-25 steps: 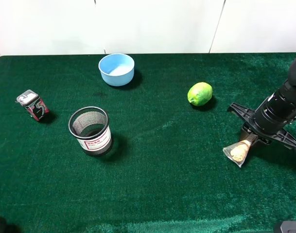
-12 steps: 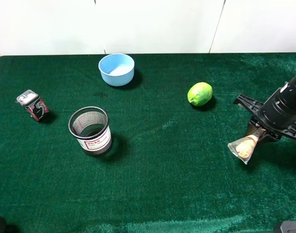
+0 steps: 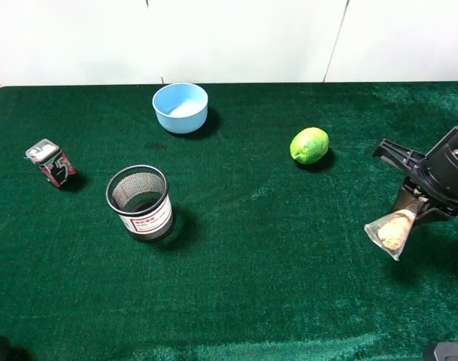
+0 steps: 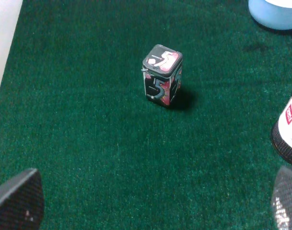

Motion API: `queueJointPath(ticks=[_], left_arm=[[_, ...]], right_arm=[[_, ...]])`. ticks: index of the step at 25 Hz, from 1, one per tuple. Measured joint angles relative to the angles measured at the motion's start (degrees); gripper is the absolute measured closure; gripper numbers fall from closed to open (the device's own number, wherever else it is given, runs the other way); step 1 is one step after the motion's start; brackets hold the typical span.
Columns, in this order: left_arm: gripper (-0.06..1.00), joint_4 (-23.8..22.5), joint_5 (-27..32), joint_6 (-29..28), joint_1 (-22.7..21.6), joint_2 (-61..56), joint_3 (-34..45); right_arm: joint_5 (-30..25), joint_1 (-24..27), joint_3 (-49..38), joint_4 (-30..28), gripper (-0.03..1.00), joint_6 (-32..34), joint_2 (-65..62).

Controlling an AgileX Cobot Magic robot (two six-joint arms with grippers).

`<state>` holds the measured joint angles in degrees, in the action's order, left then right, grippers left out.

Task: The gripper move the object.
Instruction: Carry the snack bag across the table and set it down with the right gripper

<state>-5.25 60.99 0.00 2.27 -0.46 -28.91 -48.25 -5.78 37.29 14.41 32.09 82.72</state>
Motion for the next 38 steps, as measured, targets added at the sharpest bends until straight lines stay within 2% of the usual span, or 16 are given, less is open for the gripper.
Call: queueJointPath(ticks=[4, 6, 16, 20, 27, 38], left_arm=[[-0.02, 0.0, 0.0, 0.0, 0.0, 0.0, 0.0], [-0.02, 0.0, 0.0, 0.0, 0.0, 0.0, 0.0], [-0.02, 0.0, 0.0, 0.0, 0.0, 0.0, 0.0], [-0.02, 0.0, 0.0, 0.0, 0.0, 0.0, 0.0], [-0.02, 0.0, 0.0, 0.0, 0.0, 0.0, 0.0], [-0.02, 0.0, 0.0, 0.0, 0.0, 0.0, 0.0]], right_arm=[[-1.6, -0.4, 0.0, 2.0, 0.84, -2.4, -1.1], [-1.7, -2.2, 0.0, 2.2, 0.84, -2.7, -1.5], [-0.1, -18.2, 0.0, 3.4, 0.84, 2.5, -1.5], [0.5, -23.0, 0.8, 4.3, 0.84, 3.4, -1.5], [-0.4, -29.7, 7.6, 3.3, 0.84, 3.7, -0.1], [-1.6, -37.4, 20.8, 0.0, 0.84, 3.1, 11.3]])
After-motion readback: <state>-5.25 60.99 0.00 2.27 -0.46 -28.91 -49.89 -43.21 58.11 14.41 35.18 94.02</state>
